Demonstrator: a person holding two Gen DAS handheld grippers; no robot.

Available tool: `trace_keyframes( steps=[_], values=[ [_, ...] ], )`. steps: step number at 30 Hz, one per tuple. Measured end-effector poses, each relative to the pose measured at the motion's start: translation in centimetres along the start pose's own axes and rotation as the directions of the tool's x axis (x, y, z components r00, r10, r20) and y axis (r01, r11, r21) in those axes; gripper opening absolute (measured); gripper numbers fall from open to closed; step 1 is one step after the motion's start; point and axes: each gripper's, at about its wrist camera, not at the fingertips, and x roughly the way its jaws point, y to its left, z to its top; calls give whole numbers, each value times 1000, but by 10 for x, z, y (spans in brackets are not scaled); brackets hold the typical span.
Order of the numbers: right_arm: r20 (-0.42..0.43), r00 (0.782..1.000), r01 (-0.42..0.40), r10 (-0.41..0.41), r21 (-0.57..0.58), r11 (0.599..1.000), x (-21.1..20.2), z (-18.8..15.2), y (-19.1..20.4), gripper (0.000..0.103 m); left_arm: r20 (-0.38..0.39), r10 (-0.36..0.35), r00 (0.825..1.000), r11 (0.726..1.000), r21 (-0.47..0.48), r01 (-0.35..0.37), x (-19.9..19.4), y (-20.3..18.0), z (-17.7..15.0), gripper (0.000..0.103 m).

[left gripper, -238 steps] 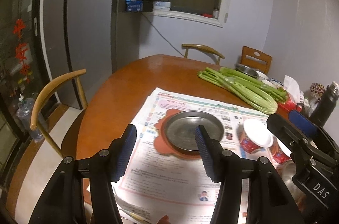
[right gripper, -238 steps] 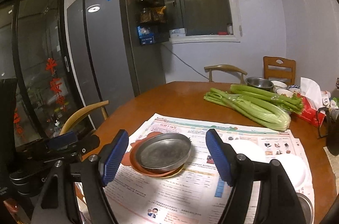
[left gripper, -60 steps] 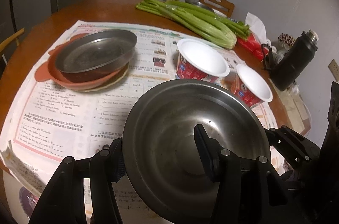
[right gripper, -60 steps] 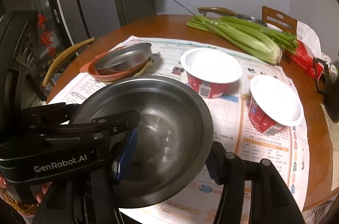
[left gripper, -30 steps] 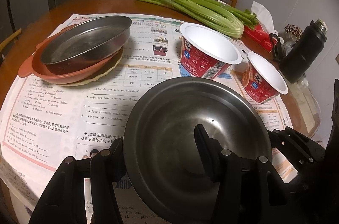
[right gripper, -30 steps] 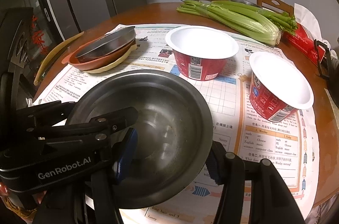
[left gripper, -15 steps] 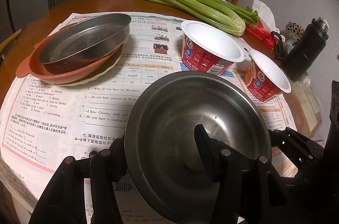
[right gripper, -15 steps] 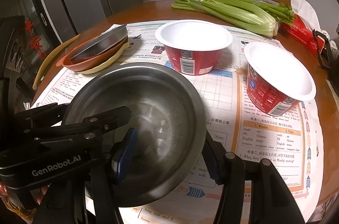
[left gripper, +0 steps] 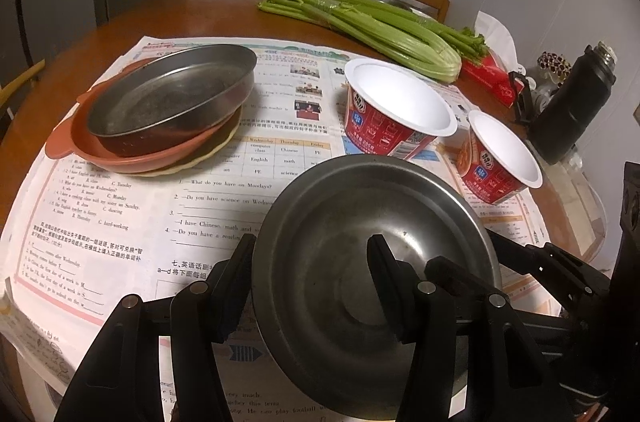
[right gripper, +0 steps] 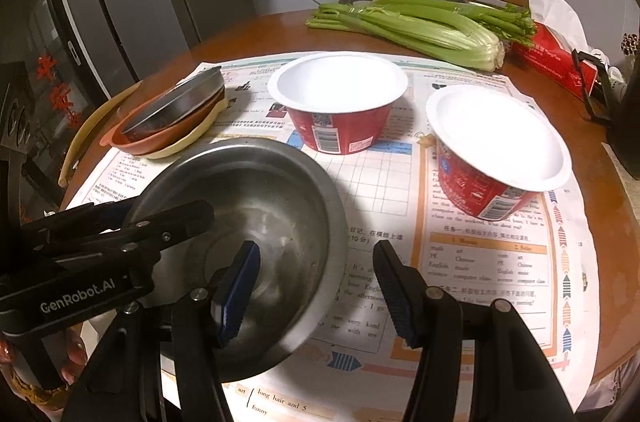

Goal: Organize plates and bowls
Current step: 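Lower the steel bowl onto the newspaper and open the left tool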

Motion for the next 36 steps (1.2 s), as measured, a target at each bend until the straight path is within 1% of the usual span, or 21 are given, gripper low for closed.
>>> trace_keyframes(
  steps=[5, 12, 25, 29, 32, 36],
  values=[
    [39, 999, -18, 17, 41, 999, -12, 3, -10, 60, -4, 11, 1000, 1000, 22, -11, -2, -6, -2, 58],
    [78, 997, -29, 23, 74, 997, -24, 6, -20, 60, 37, 34, 999, 998, 52, -36, -17, -13, -1, 58],
    [136, 990, -53, 44, 63, 997, -41, 16, -13, 60, 106, 29, 994, 998, 52, -34, -47, -10, 5, 58],
    [164, 985, -65, 56, 50, 997, -51, 23, -8, 60, 125, 26, 992, 998, 45, -31, -60, -7, 14, 58],
    [193, 979, -69, 61, 36, 997, -60, 34, -3, 60, 164, 26, 986, 999, 43, -34, -75, -4, 26, 58],
    [226, 972, -69, 62, 25, 997, -71, 51, -1, 60, 196, 22, 980, 999, 35, -30, -88, -2, 44, 59]
  ],
)
